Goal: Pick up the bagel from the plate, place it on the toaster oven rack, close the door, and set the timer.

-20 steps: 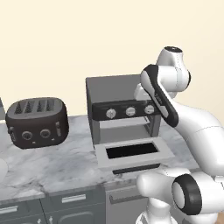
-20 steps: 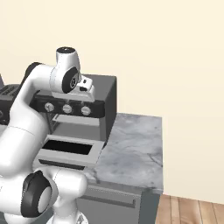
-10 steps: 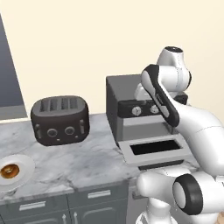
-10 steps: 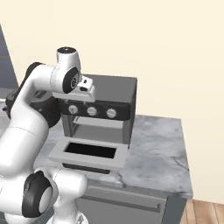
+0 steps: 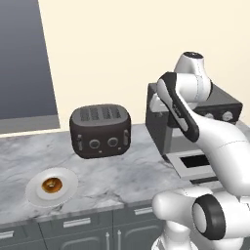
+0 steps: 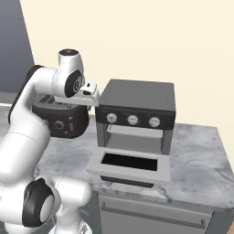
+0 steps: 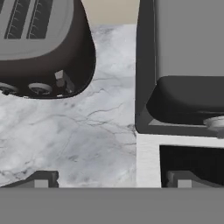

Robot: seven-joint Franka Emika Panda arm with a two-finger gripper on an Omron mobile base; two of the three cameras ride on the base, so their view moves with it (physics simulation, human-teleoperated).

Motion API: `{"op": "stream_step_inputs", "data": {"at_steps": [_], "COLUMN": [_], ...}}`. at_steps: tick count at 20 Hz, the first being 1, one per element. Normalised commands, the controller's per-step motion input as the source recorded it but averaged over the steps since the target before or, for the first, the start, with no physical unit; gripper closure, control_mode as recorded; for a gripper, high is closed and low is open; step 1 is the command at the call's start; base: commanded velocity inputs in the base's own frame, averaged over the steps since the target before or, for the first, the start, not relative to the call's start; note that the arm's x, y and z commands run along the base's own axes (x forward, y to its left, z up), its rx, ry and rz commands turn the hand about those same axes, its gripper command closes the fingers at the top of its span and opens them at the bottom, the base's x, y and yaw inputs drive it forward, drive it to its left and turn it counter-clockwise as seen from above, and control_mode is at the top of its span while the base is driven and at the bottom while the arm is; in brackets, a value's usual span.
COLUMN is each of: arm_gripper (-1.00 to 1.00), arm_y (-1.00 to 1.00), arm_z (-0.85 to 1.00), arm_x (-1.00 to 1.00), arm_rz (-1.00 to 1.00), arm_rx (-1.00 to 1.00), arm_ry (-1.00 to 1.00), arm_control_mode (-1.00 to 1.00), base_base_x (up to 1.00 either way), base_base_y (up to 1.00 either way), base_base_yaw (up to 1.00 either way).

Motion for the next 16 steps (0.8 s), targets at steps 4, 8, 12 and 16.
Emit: {"op": "stream_step_inputs", "data": {"at_steps": [4,8,12,16], "arm_gripper": [-1.00,-1.00,-1.00,-1.00], "arm_y": [0.00,0.09,0.64,0.83], "arm_z": [0.00,-0.02,-0.10,-0.18], "arm_x": [0.00,-0.03,-0.18,-0.15], "arm_rz": [0.00,0.00,0.00,0.00], "arm_rx": [0.00,0.00,0.00,-0.02], "arm_ry": [0.00,0.01,0.06,0.10], "arm_control_mode": [1.00,-1.00,-1.00,-1.00], "base_base_x": [-0.01,-0.05,0.00,0.00], "base_base_y": [0.34,0.22,0.00,0.00], "base_base_yaw": [0.00,0.00,0.00,0.00]}}
